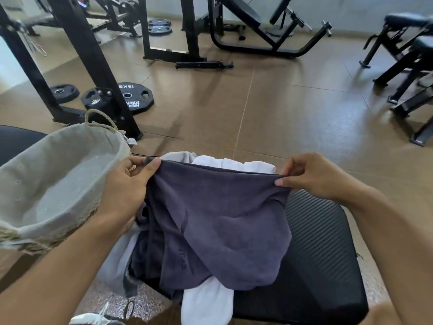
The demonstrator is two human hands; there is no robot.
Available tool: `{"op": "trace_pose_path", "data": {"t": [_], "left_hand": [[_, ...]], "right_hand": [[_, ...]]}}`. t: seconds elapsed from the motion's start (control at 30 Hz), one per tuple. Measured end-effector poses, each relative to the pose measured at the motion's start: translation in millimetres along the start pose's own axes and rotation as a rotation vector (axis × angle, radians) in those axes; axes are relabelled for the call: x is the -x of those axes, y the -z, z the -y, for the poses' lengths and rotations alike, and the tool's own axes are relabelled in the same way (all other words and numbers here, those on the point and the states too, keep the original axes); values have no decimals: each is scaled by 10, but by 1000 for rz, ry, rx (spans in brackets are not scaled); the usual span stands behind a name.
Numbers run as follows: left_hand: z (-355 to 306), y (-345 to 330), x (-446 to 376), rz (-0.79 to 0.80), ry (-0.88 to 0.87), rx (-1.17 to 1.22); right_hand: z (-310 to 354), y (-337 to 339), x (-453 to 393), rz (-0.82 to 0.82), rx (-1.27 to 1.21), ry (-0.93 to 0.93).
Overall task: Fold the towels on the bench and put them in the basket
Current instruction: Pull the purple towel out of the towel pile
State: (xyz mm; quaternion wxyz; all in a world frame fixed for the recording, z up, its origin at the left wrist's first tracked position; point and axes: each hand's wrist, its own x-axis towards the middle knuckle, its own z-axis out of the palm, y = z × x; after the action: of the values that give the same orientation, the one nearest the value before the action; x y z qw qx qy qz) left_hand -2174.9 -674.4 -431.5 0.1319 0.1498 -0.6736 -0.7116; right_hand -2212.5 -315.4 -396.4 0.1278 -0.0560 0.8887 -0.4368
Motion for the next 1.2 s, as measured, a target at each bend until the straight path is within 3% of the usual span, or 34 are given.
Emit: {"op": "trace_pose_path", "data": {"t": [0.33,0.5,0.6,0.8,0.97,1.2], "left_hand": [[-119,19,11,197,-10,-84],[-165,78,39,280,30,-63],[-220,107,130,373,114,-52],[-465,-20,303,186,35,62],[-1006,-145,398,173,-95,155],[-1502,-253,456,150,-185,147]], "right_hand": [[-75,125,14,-72,-194,-221],[69,130,64,-37,-513,-185],[194,128,126,-157,-670,-91],[467,200,398,-353,-546,116],[709,403,576,-478,-537,217],[1009,736,745,-449,-568,274]]}}
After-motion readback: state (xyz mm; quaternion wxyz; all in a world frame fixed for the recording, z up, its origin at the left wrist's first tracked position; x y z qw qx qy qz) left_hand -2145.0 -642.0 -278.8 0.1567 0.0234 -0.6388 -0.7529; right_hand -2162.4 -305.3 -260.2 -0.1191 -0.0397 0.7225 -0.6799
